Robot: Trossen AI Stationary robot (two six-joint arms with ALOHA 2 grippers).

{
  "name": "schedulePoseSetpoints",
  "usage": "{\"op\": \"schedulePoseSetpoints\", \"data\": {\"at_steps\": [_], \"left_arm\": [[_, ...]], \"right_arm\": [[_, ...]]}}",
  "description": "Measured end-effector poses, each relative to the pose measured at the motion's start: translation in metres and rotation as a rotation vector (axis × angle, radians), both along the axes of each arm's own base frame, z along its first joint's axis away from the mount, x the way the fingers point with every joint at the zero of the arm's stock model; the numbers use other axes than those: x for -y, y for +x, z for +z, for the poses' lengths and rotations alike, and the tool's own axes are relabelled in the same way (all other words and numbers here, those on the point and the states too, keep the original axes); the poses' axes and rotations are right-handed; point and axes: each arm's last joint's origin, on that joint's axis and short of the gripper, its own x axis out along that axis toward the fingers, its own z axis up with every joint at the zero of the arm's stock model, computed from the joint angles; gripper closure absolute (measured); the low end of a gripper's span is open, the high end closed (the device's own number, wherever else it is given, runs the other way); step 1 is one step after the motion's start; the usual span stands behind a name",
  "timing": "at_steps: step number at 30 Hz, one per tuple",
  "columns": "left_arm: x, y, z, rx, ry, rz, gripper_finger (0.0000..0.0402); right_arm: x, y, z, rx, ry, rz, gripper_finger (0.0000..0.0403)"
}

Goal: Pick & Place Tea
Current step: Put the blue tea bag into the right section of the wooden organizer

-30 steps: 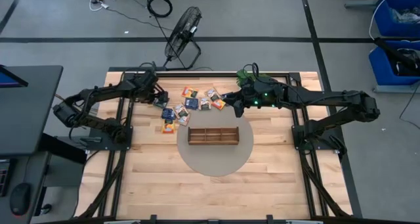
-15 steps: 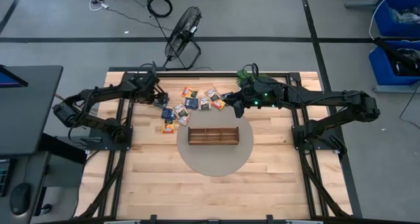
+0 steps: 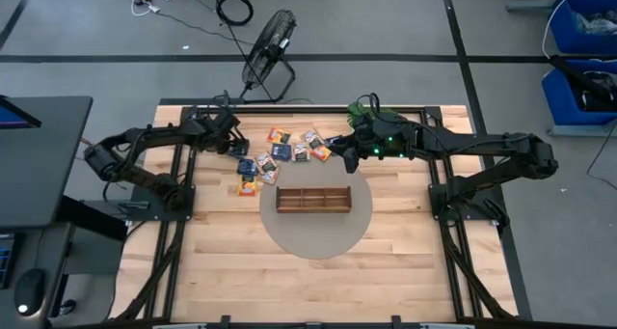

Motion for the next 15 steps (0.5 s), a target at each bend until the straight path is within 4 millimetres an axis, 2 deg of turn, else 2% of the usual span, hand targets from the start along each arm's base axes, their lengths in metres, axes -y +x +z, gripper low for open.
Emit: {"op": "schedulePoseSetpoints", "data": {"at_steps": [7, 15], "left_arm": [[0.0, 0.013, -0.009, 0.01, 0.012, -0.043, 0.0103], [0.002, 0.016, -0.013, -0.033, 0.033, -0.046, 0.0107]], "right_arm": [[0.0, 0.0, -0.001, -0.005, 0.006, -0.003, 0.0247], [0.0, 0.0, -0.001, -0.006, 0.006, -0.006, 0.0247]]}}
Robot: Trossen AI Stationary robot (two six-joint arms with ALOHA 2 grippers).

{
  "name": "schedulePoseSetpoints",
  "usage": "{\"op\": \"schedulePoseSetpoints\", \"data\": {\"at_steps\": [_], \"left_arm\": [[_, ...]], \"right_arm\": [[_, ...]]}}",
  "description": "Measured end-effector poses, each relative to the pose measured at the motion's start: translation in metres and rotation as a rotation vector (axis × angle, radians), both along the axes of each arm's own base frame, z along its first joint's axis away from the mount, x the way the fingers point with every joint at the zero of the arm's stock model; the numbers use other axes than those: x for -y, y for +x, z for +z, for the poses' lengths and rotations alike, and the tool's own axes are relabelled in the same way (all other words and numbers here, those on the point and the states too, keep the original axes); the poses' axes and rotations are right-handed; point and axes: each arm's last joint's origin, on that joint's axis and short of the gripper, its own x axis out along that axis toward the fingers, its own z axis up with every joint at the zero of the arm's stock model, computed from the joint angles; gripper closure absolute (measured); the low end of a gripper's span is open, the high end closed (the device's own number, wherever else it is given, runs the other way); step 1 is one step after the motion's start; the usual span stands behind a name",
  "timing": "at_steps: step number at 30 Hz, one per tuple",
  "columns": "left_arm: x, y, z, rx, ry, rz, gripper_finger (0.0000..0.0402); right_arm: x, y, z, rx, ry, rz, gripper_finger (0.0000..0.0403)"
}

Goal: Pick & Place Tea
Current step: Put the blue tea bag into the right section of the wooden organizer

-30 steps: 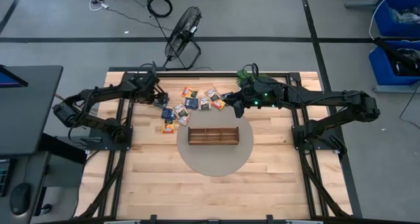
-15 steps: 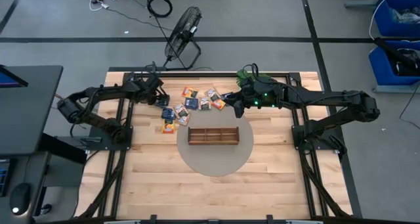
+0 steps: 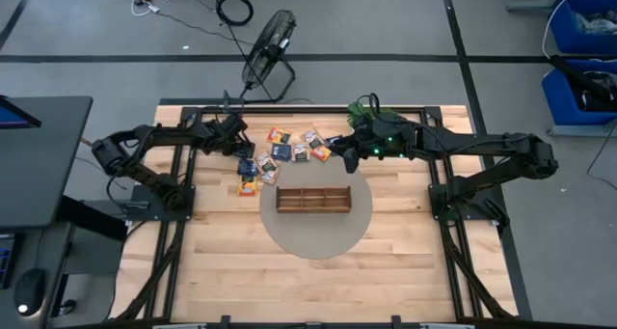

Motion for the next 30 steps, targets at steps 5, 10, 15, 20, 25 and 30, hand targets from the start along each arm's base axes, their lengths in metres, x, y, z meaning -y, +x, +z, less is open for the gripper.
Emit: {"op": "schedulePoseSetpoints", "data": {"at_steps": [5, 10, 15, 20, 25, 30], "left_arm": [[0.0, -0.0004, -0.0004, -0.006, 0.003, 0.003, 0.0136], [0.0001, -0.0007, -0.0008, -0.009, 0.001, -0.006, 0.0179], [0.0009, -0.0012, 0.0019, 0.004, 0.005, -0.011, 0.0219], [0.0017, -0.0019, 0.0042, 0.006, 0.01, -0.014, 0.0257], [0.0025, -0.0011, 0.0044, -0.004, 0.019, -0.035, 0.0302], [0.0028, -0.0013, 0.0045, -0.011, 0.018, -0.042, 0.035]], "right_arm": [[0.0006, -0.0009, -0.0015, -0.019, -0.007, -0.021, 0.0247], [0.0004, -0.0016, -0.0028, -0.034, -0.005, -0.021, 0.0247], [0.0005, -0.0017, -0.003, -0.033, 0.007, -0.029, 0.0247], [0.0006, -0.0017, -0.0031, -0.031, 0.017, -0.036, 0.0247], [0.0012, -0.0019, -0.003, -0.032, 0.006, -0.058, 0.0247], [0.0013, -0.002, -0.003, -0.033, 0.003, -0.063, 0.0247]]}}
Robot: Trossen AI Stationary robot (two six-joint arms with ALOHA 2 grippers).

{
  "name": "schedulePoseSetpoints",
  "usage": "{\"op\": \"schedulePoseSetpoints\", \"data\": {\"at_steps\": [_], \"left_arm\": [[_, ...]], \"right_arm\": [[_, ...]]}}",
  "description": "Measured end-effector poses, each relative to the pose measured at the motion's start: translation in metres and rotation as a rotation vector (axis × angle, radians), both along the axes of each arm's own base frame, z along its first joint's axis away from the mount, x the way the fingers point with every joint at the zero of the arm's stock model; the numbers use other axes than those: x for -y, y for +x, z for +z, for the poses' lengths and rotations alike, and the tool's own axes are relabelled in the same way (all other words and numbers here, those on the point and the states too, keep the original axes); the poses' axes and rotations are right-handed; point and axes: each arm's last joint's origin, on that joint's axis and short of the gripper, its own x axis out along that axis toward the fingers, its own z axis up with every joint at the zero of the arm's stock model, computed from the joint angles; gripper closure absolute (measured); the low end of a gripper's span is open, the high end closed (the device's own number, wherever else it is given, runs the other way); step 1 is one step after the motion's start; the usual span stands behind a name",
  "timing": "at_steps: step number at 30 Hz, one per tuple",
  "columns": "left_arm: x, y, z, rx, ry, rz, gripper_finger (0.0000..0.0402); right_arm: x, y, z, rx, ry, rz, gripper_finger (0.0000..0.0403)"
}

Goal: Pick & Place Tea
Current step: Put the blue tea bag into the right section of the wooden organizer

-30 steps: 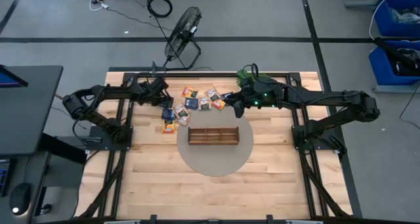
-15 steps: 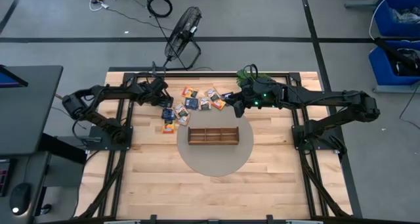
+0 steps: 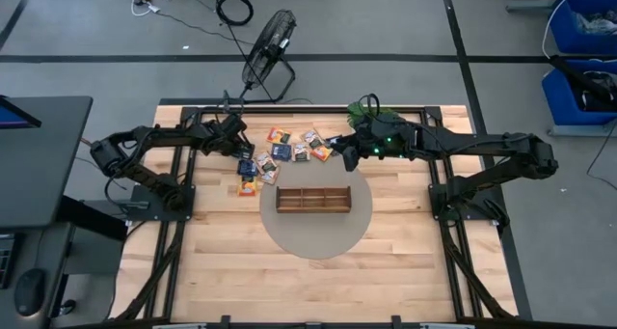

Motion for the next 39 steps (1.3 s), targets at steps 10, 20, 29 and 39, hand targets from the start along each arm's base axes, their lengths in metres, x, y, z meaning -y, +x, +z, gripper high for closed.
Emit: {"op": "schedulePoseSetpoints", "data": {"at_steps": [10, 20, 29, 39], "left_arm": [[0.007, 0.003, 0.013, 0.065, 0.003, -0.074, 0.0388], [0.032, 0.007, 0.059, 0.299, 0.101, -0.19, 0.0393], [0.066, 0.012, 0.11, 0.612, 0.284, -0.32, 0.0395], [0.092, 0.011, 0.138, 0.83, 0.327, -0.406, 0.0395]], "right_arm": [[0.0, 0.0, 0.0, 0.0, 0.0, 0.0, 0.0247], [0.0, 0.002, 0.004, 0.067, 0.045, -0.021, 0.0247], [0.007, 0.012, 0.008, 0.172, 0.069, -0.06, 0.0247], [0.013, 0.038, 0.011, 0.429, 0.176, -0.095, 0.0247]]}}
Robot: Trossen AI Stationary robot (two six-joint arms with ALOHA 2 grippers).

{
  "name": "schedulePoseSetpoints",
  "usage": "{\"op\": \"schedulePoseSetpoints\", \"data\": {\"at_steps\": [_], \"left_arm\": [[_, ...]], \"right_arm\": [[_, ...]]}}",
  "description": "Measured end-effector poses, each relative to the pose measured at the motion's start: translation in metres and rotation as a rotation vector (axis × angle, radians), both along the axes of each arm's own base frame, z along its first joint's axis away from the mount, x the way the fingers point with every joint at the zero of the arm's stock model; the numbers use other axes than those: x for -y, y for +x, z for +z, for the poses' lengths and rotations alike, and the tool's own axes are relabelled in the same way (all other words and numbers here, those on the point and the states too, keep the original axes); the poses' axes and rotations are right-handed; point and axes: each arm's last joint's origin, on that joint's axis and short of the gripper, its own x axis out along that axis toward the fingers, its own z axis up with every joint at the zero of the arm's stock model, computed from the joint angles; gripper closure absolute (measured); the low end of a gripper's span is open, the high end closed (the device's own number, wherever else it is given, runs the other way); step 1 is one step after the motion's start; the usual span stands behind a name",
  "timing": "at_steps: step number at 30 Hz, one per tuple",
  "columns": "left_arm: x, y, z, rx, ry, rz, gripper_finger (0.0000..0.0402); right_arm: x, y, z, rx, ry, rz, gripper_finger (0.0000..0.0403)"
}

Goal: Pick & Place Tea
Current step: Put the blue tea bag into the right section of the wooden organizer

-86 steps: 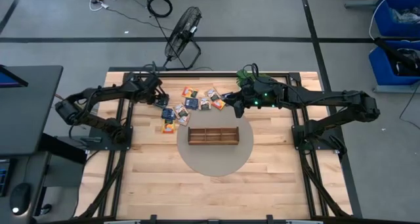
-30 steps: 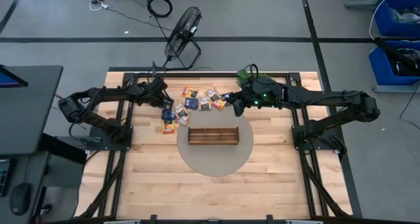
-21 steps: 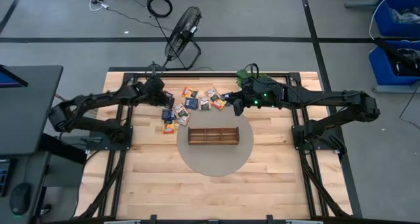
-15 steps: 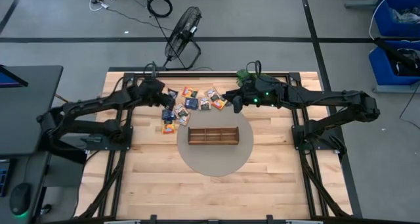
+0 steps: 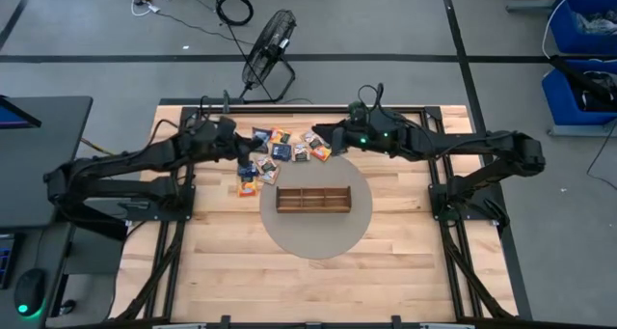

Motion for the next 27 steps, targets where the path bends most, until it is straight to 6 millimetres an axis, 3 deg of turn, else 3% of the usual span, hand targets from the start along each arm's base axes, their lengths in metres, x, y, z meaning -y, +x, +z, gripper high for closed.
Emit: {"op": "schedulePoseSetpoints", "data": {"at_steps": [6, 14, 27], "left_arm": [[0.01, 0.002, 0.005, 0.039, 0.009, -0.072, 0.0393], [0.016, 0.008, 0.026, 0.25, 0.069, -0.142, 0.0393], [0.013, 0.007, 0.046, 0.448, 0.151, -0.039, 0.0396]], "right_arm": [[0.0, 0.001, 0.002, 0.039, 0.049, -0.003, 0.0247], [-0.011, 0.003, 0.01, 0.135, 0.081, 0.043, 0.0247], [-0.036, 0.006, 0.012, 0.147, 0.042, 0.094, 0.0247]]}}
